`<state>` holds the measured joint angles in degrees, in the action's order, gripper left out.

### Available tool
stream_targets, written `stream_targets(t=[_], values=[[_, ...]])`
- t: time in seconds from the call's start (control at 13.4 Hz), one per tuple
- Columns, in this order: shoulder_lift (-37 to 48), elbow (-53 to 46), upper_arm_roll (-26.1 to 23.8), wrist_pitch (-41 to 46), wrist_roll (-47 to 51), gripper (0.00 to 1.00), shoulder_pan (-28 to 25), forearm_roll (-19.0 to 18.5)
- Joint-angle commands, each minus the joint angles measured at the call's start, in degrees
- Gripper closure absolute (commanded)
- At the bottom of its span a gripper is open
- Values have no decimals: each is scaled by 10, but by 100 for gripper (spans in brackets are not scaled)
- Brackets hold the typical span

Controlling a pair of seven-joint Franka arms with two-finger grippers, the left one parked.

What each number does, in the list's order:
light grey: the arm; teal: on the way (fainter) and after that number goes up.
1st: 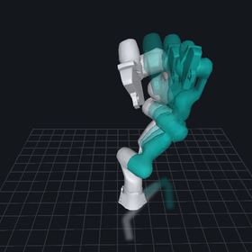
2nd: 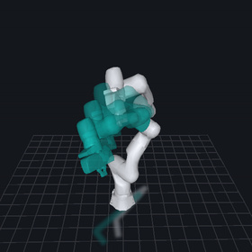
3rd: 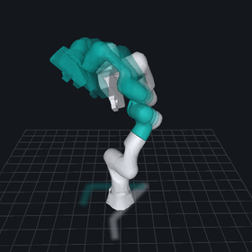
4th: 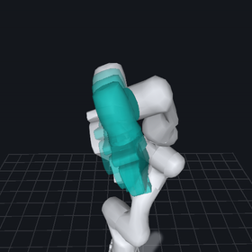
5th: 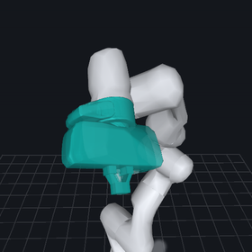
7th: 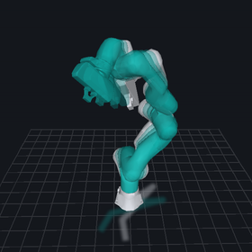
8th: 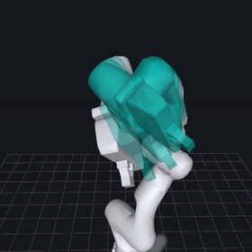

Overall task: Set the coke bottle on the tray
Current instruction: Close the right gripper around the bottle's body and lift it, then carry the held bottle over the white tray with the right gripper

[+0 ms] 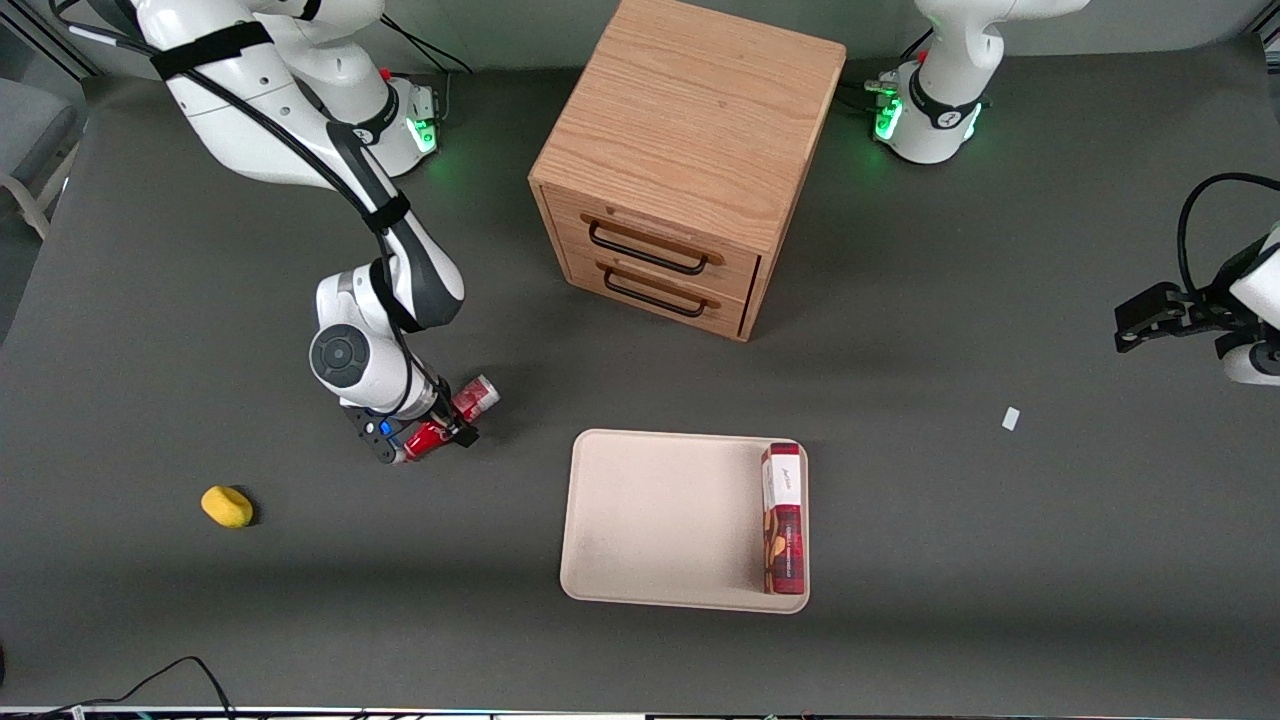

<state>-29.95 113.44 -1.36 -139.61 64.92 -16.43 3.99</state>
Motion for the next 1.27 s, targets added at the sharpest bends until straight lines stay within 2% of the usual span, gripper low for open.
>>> stream_targets(t=[0.0,0.07,0.3,0.37,0.6,0.75,0.97,1.2], values=[[1,9,0,-16,11,0,-1,6],[-1,11,0,-21,10,0,-1,5],[-5,20,0,-32,6,22,0,5],[-5,20,0,-33,5,31,0,5],[-4,18,0,-32,5,73,0,5],[5,13,0,-28,3,90,-1,5],[13,-49,0,17,-14,99,-3,-16],[1,-185,-7,118,-66,100,-3,-21]])
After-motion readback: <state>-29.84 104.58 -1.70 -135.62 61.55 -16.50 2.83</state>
